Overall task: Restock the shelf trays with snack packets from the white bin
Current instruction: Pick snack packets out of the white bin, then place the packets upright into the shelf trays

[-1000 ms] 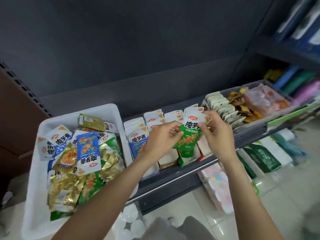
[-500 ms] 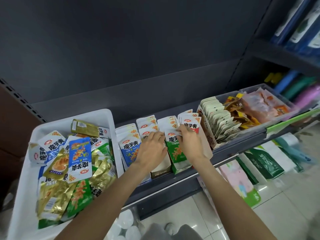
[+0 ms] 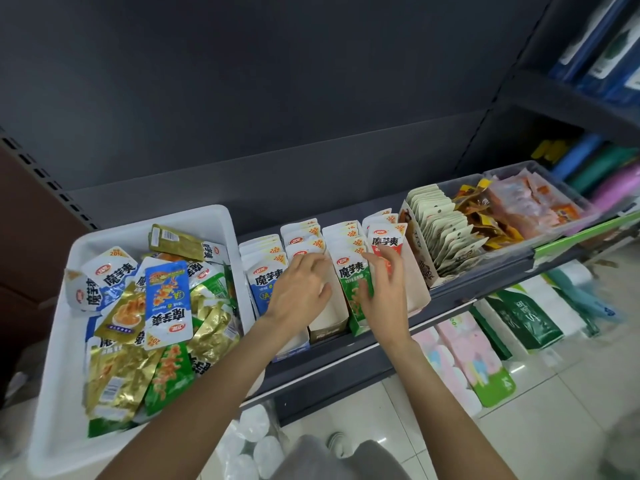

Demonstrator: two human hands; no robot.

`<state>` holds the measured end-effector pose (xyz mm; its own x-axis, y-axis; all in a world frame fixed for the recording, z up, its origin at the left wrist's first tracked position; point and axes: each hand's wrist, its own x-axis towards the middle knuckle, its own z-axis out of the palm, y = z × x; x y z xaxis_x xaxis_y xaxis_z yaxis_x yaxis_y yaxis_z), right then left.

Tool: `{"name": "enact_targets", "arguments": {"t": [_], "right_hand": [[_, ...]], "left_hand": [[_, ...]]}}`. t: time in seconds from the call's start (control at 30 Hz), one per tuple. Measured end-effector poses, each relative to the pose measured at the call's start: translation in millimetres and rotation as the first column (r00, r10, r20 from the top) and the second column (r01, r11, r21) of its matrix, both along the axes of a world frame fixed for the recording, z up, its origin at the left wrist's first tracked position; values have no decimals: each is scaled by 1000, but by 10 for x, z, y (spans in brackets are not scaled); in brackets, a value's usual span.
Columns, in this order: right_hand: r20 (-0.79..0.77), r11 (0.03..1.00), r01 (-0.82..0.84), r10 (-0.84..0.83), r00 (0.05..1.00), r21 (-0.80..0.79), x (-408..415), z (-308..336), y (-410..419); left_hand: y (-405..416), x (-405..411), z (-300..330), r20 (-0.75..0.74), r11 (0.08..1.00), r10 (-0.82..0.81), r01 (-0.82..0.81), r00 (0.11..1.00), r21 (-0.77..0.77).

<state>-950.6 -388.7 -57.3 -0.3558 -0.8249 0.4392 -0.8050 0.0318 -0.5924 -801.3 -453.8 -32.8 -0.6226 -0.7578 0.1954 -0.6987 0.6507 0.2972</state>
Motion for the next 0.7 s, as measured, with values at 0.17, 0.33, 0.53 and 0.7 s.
{"name": "enact_targets", "arguments": {"t": [0.17,0.33,0.53,0.7], "right_hand": [[98,989,-116,125,987,-97,317,235,170],[46,877,-481,480,876,5,934,404,41],[21,669,-654,693,720,354,1775,345,-420],[-68,638,-420,595,801,645,2388,139,-802]], "left_hand": [[153,487,161,-371,994,21,-61,929,-95],[295,1431,135,-516,949,190,-291,835,-122],[101,2408,-248,50,833,541,-543,840,105],[9,2569,-461,136,821,539,-554,832,139]]}}
